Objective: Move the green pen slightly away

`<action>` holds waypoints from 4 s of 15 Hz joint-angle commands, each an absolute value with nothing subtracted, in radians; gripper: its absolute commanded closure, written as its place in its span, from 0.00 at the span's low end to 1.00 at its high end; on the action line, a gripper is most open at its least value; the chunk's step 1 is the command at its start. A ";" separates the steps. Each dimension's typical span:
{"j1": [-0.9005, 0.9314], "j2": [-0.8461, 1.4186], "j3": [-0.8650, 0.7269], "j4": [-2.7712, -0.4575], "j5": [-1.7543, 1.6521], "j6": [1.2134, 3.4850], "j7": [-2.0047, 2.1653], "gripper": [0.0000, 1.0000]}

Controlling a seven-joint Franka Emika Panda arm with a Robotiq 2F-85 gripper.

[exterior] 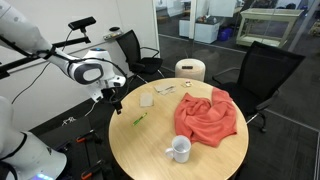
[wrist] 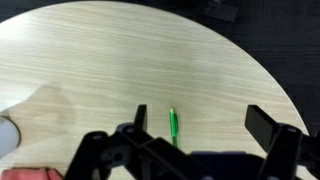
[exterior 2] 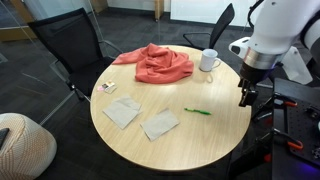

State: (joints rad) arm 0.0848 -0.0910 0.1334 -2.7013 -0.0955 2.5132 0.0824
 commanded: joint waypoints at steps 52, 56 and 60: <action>0.093 0.597 0.049 -2.206 -0.014 2.881 0.014 0.97; 0.112 0.590 0.026 -2.147 0.068 2.878 0.132 0.97; 0.150 0.632 -0.035 -2.054 0.100 2.894 0.289 0.97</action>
